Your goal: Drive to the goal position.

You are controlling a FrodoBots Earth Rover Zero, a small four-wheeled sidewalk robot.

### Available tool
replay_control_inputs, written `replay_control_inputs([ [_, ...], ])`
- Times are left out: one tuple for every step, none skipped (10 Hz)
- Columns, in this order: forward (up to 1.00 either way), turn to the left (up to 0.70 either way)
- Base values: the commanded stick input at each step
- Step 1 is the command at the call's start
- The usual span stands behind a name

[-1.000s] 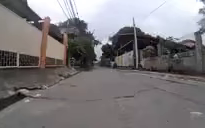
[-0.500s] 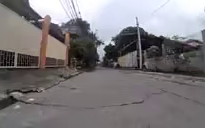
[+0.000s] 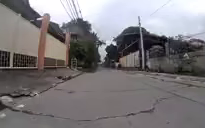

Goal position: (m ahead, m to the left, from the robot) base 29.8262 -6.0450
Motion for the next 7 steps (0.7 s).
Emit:
replay_control_inputs([
  [0.70,0.00],
  [0.70,0.00],
  [0.70,0.00],
  [0.70,0.00],
  [0.70,0.00],
  [0.70,0.00],
  [0.70,0.00],
])
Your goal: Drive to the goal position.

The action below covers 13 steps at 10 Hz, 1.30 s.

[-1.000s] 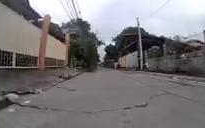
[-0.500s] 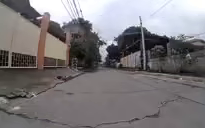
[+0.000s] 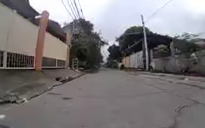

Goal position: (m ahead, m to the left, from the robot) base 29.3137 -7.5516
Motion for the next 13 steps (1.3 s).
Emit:
replay_control_inputs([
  [0.70,0.00],
  [0.70,0.00],
  [0.70,0.00],
  [0.70,0.00],
  [0.70,0.00],
  [0.70,0.00],
  [0.70,0.00],
  [0.70,0.00],
  [0.70,0.00],
  [0.70,0.00],
  [0.70,0.00],
  [0.70,0.00],
  [0.70,0.00],
])
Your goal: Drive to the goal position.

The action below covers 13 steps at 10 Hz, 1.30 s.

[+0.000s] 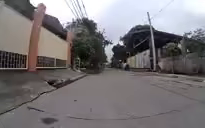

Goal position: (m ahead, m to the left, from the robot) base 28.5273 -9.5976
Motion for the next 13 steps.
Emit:
replay_control_inputs([
  [0.70,0.00],
  [0.70,0.00],
  [0.70,0.00],
  [0.70,0.00],
  [0.70,0.00],
  [0.70,0.00],
  [0.70,0.00],
  [0.70,0.00],
  [0.70,0.00],
  [0.70,0.00],
  [0.70,0.00],
  [0.70,0.00],
  [0.70,0.00],
])
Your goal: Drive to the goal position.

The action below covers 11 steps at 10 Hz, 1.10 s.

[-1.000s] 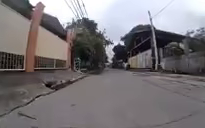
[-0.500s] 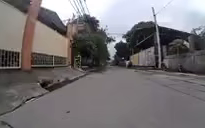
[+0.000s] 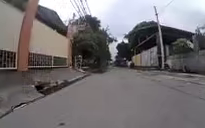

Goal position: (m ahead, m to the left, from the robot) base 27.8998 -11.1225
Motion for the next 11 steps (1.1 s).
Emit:
replay_control_inputs([
  [0.70,0.00],
  [0.70,0.00],
  [0.70,0.00],
  [0.70,0.00],
  [0.70,0.00],
  [0.70,0.00],
  [0.70,0.00],
  [0.70,-0.15],
  [0.70,-0.31],
  [0.70,-0.35],
  [0.70,-0.19],
])
